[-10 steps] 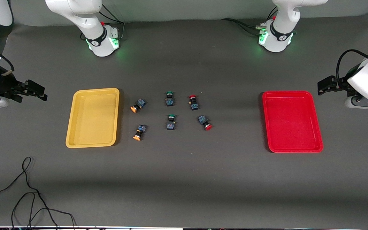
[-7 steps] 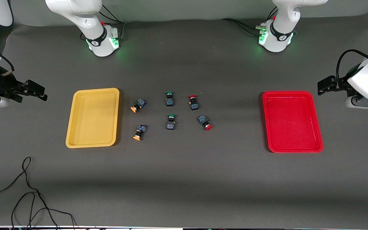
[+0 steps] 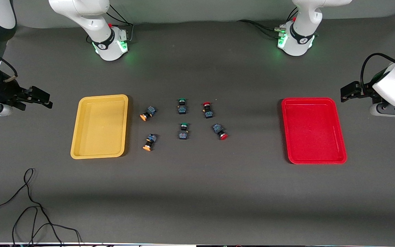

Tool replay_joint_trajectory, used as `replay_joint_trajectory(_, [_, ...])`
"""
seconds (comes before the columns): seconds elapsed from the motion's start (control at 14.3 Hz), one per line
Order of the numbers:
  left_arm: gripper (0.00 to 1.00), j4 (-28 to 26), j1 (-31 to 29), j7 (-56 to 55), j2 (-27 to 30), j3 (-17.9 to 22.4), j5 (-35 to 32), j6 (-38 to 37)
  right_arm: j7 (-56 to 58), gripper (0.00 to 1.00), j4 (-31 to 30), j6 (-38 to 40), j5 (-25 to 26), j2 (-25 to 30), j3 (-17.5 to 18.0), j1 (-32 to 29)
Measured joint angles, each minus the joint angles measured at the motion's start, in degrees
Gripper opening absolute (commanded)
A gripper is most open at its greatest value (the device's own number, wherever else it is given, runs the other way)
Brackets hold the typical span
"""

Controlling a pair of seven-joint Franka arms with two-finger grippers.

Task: Place red and yellow buttons in trays
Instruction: 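Move both grippers from rest toward the orange and red buttons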

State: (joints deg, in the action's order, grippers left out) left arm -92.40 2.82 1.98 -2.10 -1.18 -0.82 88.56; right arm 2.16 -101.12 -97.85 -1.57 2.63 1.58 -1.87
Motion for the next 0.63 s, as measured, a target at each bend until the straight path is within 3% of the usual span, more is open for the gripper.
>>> replay_joint_trajectory(0.35, [1.0, -0.01, 0.3, -0.02, 0.0, -0.13, 0.01, -0.03, -2.28, 1.0, -0.02, -0.11, -0.01, -3.96, 0.31, 2.29])
replay_joint_trajectory(0.63, [1.0, -0.12, 1.73, -4.71, -0.08, -2.74, 0.11, -0.25, -10.55, 1.0, -0.04, -1.69, -0.04, -7.82, 0.37, 6.67])
